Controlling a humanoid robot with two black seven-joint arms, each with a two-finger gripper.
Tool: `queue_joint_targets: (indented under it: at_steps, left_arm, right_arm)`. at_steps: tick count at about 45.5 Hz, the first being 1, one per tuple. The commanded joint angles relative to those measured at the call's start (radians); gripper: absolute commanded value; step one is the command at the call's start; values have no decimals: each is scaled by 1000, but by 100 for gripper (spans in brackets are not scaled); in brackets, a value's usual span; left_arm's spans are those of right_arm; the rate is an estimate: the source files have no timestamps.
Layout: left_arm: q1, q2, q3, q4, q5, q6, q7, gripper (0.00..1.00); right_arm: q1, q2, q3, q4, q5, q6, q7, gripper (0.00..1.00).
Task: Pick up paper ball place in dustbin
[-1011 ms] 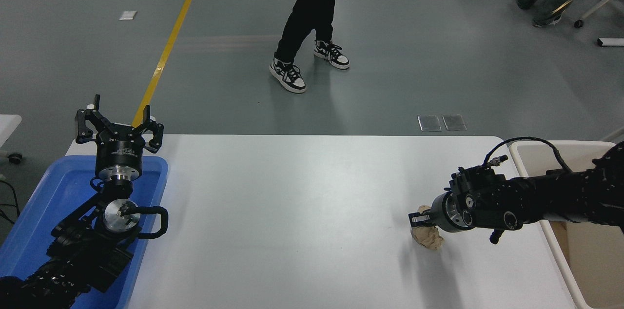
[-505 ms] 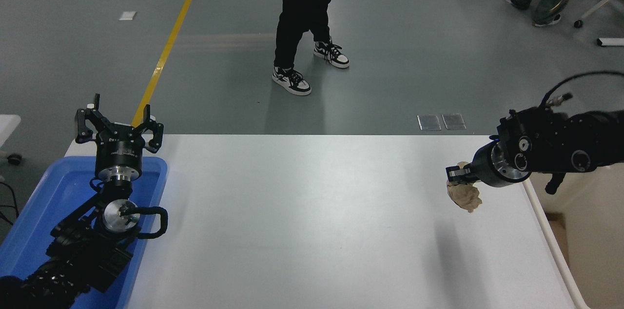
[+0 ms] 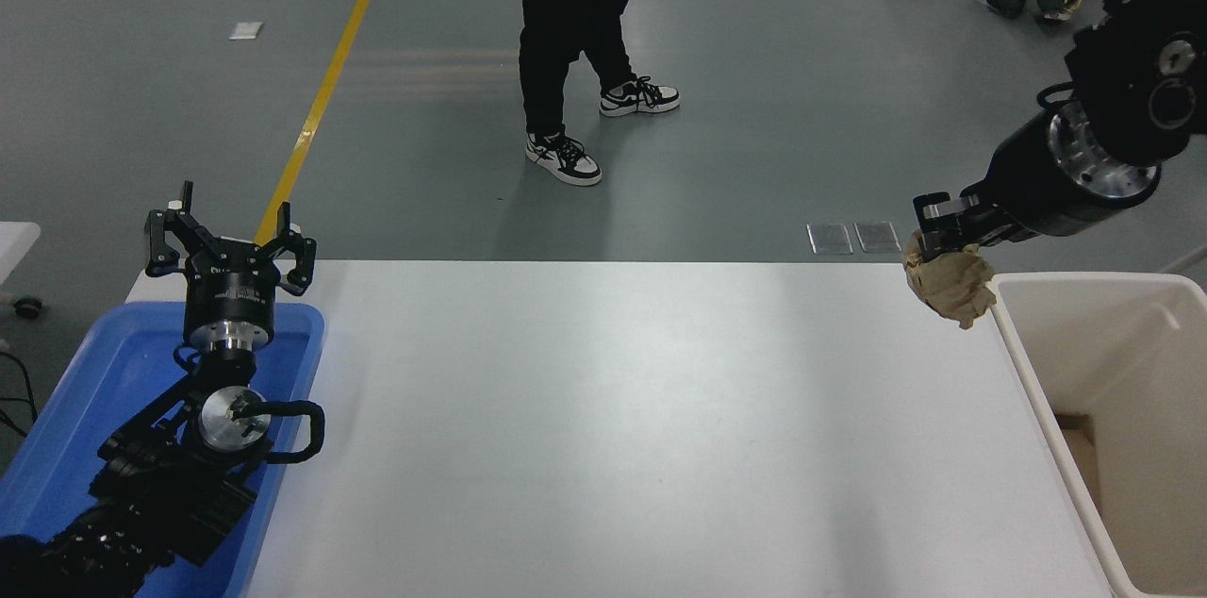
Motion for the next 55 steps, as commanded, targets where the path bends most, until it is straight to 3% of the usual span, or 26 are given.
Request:
queue_joint_targets:
  at_steps: [1,12,23,27,36,43,55]
  left_arm:
    - [1,0,0,0,0,-1,0,99]
    - [0,0,0,0,0,-1,0,99]
    - [0,-1,0,0,-3,0,-2,99]
    - [0,0,0,0,-3,0,-2,99]
    - [0,-1,0,0,-3,0,-2,99]
    - [0,-1,0,0,-3,0,-2,99]
    - [0,-1,0,0,-3,0,-3,99]
  right_arm:
    - [63,-6,-70,3,13,40,0,0]
    - [-23,-76,-216,-106,4,8,-5,0]
    - [-285,-348,-210,-448,-134,-28,-2,0]
    - [-481,-423,-132,-601,-146,-115,0,0]
    - [-973,-483,149,-821,-137,-313,-3,0]
    - [-1311,-437,422,-953,-31,-433,-12,0]
    - [-1667,-115,564,-1302,341,-563,-52,0]
